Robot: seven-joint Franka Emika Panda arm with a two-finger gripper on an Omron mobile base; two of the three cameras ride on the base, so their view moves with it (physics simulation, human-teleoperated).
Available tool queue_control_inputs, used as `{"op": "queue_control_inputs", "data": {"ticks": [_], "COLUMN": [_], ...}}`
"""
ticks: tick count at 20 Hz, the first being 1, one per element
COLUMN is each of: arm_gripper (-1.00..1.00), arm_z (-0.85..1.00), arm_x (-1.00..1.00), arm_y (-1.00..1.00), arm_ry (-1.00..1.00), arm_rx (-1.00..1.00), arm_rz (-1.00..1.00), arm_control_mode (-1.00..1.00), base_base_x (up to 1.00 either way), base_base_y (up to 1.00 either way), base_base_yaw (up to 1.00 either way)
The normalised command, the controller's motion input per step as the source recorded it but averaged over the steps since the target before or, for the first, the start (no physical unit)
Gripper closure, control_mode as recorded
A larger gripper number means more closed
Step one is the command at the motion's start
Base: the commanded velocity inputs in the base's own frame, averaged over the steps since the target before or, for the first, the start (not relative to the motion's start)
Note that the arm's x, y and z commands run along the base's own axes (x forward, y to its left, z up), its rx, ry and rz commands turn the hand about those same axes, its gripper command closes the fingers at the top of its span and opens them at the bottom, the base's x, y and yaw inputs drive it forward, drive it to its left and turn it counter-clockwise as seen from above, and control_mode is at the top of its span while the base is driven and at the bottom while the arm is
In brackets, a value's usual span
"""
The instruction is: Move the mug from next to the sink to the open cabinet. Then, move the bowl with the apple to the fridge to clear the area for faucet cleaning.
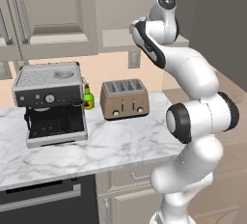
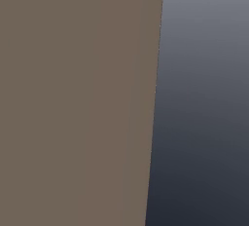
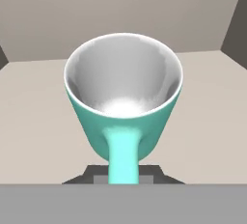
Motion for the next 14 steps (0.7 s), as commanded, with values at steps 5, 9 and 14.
{"op": "queue_control_inputs", "data": {"ticks": [5,9,14], "arm_gripper": [-1.00,-1.00,-1.00], "arm_z": [0.00,0.00,0.00], "arm_x": [0.20,0.01,-0.26], "arm_y": [0.00,0.00,0.00], "arm_ry": [0.00,0.00,0.00], "arm_rx": [0.00,0.00,0.00], "arm_rz": [0.00,0.00,0.00], "arm_control_mode": [-1.00,-1.00,-1.00], "base_base_x": [0.00,0.00,0.00], "base_base_y": [0.00,0.00,0.00], "base_base_yaw": [0.00,0.00,0.00]}}
